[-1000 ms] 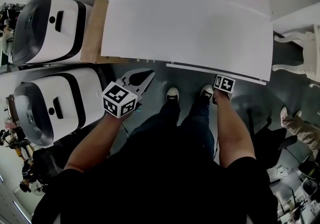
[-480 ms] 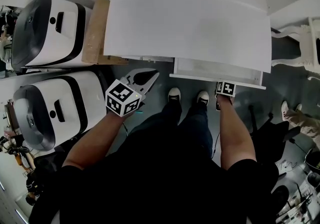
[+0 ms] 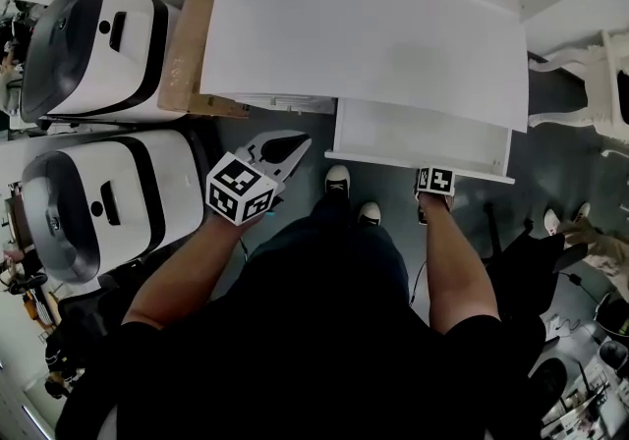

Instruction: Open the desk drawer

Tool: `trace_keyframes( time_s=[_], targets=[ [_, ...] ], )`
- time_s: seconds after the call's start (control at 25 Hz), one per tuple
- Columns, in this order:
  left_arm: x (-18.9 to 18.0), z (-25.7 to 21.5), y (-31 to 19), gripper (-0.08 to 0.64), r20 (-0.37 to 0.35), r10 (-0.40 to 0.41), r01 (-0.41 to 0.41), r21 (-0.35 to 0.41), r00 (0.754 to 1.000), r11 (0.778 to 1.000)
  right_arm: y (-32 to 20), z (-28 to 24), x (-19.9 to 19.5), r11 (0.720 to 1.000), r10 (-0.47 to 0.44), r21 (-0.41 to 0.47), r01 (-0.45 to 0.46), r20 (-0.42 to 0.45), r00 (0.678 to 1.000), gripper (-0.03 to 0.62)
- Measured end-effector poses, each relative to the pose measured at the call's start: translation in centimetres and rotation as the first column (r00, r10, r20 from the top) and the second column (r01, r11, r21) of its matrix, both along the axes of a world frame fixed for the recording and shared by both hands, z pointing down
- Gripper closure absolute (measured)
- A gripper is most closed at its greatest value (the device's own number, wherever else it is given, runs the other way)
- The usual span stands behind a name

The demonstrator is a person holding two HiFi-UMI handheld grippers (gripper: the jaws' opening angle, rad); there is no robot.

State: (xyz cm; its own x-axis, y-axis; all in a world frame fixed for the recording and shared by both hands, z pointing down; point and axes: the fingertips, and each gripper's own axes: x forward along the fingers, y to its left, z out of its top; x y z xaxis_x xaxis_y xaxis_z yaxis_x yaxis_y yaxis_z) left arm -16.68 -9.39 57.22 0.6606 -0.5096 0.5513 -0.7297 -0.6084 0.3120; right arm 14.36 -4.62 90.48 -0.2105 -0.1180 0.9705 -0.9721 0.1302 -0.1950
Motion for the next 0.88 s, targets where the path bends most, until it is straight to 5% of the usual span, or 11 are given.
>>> trace_keyframes(
  time_s=[0.44,0.88],
  targets=[
    [2.9,-0.6,4.8,0.551,0.028,-0.082,0.082,0.015,0.996,0.997,4.7,0.0,0.1,0.994,-0.109,-0.008,0.110,0.069,0.992,0.518],
    [3.2,-1.0,10.0,0.551,0.042,-0.121,0.121,0.025,0.992,0.992,8.5,-0.1,0.0,0.992,-0.123,0.004,0.124,0.090,0.988,0.518]
  ],
)
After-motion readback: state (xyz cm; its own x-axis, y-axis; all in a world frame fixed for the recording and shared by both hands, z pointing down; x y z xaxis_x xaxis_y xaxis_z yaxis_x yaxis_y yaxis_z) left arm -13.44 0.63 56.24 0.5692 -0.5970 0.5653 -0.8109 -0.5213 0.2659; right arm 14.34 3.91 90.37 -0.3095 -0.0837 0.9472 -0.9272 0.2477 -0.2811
